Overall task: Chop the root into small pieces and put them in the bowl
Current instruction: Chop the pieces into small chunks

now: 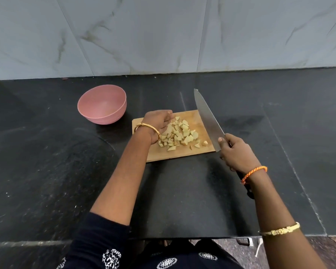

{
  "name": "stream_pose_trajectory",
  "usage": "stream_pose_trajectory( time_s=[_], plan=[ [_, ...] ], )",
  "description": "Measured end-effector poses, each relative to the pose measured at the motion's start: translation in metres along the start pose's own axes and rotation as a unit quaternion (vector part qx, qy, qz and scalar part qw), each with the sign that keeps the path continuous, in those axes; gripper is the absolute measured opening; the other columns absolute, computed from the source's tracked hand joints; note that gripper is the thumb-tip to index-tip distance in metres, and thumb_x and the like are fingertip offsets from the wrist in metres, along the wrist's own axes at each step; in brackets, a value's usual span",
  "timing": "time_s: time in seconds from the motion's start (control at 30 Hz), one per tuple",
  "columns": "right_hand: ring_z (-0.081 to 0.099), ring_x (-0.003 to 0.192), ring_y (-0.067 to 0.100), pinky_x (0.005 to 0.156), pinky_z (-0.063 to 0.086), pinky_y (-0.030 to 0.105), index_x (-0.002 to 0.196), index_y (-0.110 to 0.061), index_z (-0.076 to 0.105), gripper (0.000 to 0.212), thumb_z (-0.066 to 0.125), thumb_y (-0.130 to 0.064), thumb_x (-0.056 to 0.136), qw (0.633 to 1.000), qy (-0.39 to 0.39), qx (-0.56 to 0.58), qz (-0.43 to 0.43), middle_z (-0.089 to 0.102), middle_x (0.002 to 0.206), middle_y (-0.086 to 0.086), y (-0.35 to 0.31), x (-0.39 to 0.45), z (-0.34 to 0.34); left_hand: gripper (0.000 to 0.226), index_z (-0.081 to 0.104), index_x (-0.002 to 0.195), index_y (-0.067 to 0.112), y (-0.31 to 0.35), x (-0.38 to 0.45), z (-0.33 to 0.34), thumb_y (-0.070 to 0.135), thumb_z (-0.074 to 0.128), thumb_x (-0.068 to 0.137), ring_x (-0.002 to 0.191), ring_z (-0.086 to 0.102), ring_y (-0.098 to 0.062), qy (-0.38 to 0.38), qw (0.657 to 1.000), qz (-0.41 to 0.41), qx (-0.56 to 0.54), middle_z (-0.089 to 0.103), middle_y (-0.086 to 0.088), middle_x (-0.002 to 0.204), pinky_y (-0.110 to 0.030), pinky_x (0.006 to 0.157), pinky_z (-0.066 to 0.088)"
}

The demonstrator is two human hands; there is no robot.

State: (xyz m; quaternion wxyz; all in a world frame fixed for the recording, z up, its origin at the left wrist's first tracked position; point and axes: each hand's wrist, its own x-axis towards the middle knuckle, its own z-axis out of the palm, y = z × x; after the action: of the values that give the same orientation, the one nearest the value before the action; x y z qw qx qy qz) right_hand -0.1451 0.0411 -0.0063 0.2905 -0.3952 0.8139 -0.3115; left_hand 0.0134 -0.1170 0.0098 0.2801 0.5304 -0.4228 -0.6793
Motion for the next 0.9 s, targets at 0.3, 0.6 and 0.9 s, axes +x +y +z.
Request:
stream_pose_trajectory(
  time_s=[0.3,0.6,0.9],
  plan=[
    [0.059,0.075,0.038,0.062,0.047,0.035,0.103,-0.02,0.051,0.016,0.045,-0.032,0.094,0.971,0.124,-0.196,-0.06,0.059,0.077,0.005,0.004,-0.028,0.022,0.027,0.069,0.099,0.014,-0.025,0.003,-0.009,0.0,0.069,0.076,0.085,0.064,-0.008,0.163,0.933,0.206,0.246,0.068,0.0,0.094,-0.008,0.063,0.045],
    [0.057,0.072,0.027,0.056,0.036,0.028,0.116,-0.024,0.059,0.029,0.056,-0.024,0.087,0.957,0.183,-0.201,-0.096,0.057,0.088,0.003,0.015,-0.037,0.035,0.046,0.056,0.117,0.012,-0.042,-0.007,0.015,0.033,0.072,0.078,0.095,0.061,-0.016,0.202,0.913,0.241,0.258,0.063,0.0,0.111,-0.024,0.077,0.05],
    [0.063,0.074,0.025,0.059,0.044,0.028,0.113,-0.027,0.064,0.037,0.066,-0.017,0.078,0.96,0.184,-0.154,-0.142,0.061,0.089,-0.001,0.027,-0.042,0.033,0.017,0.071,0.09,0.003,-0.028,0.012,-0.009,0.015,0.074,0.079,0.056,0.064,-0.011,0.239,0.954,0.161,0.079,0.069,-0.008,0.075,-0.025,0.062,0.058]
  ],
)
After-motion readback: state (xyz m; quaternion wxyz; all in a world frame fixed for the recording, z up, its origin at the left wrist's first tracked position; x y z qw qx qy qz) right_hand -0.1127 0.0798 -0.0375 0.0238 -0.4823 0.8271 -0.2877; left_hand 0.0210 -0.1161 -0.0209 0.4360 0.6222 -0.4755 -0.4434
